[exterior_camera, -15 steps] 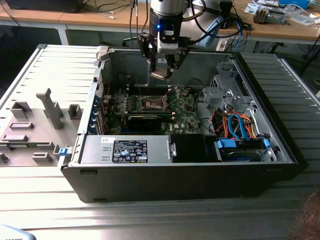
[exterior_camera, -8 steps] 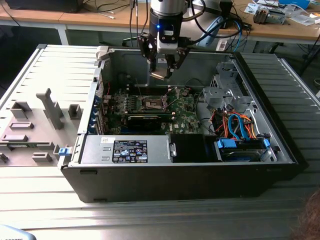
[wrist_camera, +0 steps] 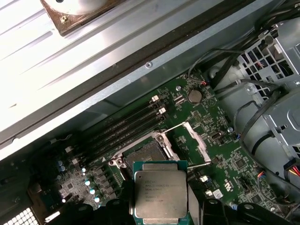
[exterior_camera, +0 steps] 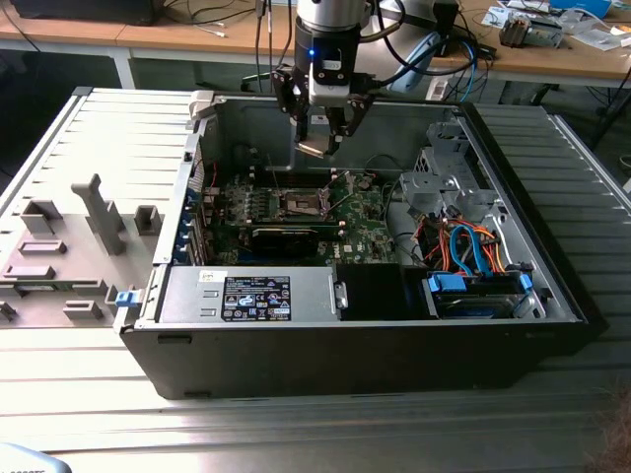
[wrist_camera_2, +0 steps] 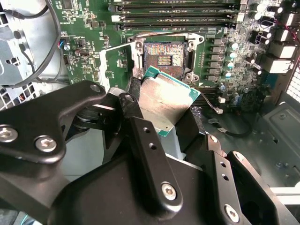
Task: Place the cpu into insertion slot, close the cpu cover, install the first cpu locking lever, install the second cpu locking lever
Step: 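Place the cpu into insertion slot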
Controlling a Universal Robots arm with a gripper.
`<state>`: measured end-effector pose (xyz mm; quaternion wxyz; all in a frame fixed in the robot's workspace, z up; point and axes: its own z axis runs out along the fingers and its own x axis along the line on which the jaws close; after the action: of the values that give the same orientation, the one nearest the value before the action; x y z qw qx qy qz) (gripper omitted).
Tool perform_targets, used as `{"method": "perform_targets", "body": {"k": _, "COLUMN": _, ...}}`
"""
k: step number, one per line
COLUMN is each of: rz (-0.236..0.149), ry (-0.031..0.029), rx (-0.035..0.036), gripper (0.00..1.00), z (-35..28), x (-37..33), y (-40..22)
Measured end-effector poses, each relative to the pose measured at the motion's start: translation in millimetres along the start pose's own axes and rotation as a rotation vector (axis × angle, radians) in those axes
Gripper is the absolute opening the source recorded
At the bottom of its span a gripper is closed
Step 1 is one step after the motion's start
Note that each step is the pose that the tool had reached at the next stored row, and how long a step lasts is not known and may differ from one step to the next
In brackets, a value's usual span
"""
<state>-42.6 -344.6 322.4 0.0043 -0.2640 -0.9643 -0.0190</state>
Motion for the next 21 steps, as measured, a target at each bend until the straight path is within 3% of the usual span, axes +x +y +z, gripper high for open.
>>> {"method": "perform_targets", "body": {"k": 21, "rz": 0.048, "ry": -0.0016, "rx": -0.0009, "gripper": 0.55, "z": 1.0, "x": 0.0, "y": 0.0}}
